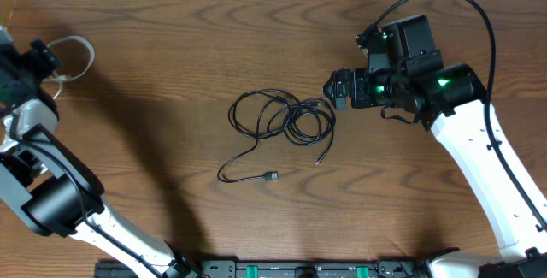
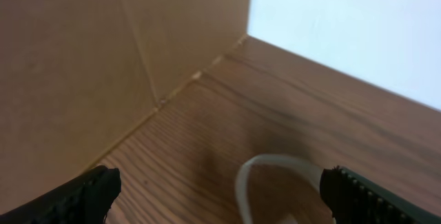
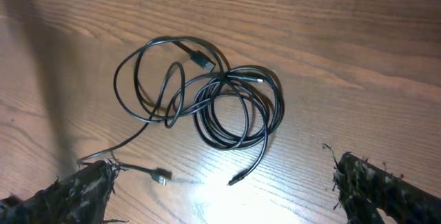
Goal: Untangle cables
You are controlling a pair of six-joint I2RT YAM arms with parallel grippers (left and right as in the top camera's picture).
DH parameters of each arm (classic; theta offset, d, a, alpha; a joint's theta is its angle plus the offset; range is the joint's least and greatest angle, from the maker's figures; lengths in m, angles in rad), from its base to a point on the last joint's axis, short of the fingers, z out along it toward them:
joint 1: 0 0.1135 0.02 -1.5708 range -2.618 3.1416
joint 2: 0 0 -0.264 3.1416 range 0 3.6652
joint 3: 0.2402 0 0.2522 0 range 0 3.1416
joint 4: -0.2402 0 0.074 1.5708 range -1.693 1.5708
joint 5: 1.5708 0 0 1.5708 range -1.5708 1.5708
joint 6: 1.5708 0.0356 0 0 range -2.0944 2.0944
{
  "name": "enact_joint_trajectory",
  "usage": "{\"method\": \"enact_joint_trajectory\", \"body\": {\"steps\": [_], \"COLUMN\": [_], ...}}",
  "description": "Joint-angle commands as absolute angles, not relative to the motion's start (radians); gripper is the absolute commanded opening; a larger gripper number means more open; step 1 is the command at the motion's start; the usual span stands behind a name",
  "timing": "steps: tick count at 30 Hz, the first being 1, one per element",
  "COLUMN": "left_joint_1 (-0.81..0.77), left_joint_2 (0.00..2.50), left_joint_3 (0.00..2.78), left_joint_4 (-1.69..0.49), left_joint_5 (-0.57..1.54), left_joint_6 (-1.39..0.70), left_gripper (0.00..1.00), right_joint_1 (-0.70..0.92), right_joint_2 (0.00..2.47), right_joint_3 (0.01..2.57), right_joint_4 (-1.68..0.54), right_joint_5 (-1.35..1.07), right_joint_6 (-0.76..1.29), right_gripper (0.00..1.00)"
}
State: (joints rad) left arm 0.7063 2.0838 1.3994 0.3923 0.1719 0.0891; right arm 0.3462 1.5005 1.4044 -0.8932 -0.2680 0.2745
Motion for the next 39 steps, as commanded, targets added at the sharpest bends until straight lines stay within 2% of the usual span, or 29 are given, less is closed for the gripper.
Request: {"method": "enact_joint_trajectory", "body": {"steps": [1,4,6,14,16,21,27,32,39], "left_joint_1": [0.709,0.709,0.709,0.712,0.717,0.726,0.731,0.73,0.714], "left_joint_2": [2.078,2.078,2.078,2.078,2.078,2.078,2.076,2.048,1.868], "left_joint_3": [1.407,1.407,1.407,1.407,1.407,1.407,1.407,1.407,1.407], "left_joint_4": [0.398,0.408,0.41,0.396,0.418,0.379,0.015,-0.004,-0.007], "left_joint_5": [0.219,0.35,0.359,0.374,0.401,0.377,0.087,0.039,0.107], "left_joint_6": [-0.014,-0.113,-0.215,-0.846,-0.94,-0.667,-0.747,-0.475,-0.447], "left_gripper": [0.98,0.98,0.98,0.98,0.98,0.98,0.98,0.98,0.98], "right_joint_1": [0.348,0.348,0.348,0.348,0.348,0.348,0.348,0.348,0.348], "right_joint_2": [1.508,1.508,1.508,1.508,1.508,1.508,1.508,1.508,1.508], "right_joint_3": [1.406,1.406,1.406,1.406,1.406,1.406,1.406,1.406,1.406], "right_joint_4": [-0.895,-0.901,-0.907,-0.913,-0.917,-0.936,-0.939,-0.949,-0.965], "right_joint_5": [-0.26,-0.26,-0.26,-0.245,-0.245,-0.244,-0.244,-0.244,-0.241], "right_joint_6": [0.276,0.276,0.276,0.265,0.265,0.265,0.265,0.263,0.245], "right_gripper": [0.99,0.99,0.99,0.99,0.99,0.99,0.99,0.99,0.99]}}
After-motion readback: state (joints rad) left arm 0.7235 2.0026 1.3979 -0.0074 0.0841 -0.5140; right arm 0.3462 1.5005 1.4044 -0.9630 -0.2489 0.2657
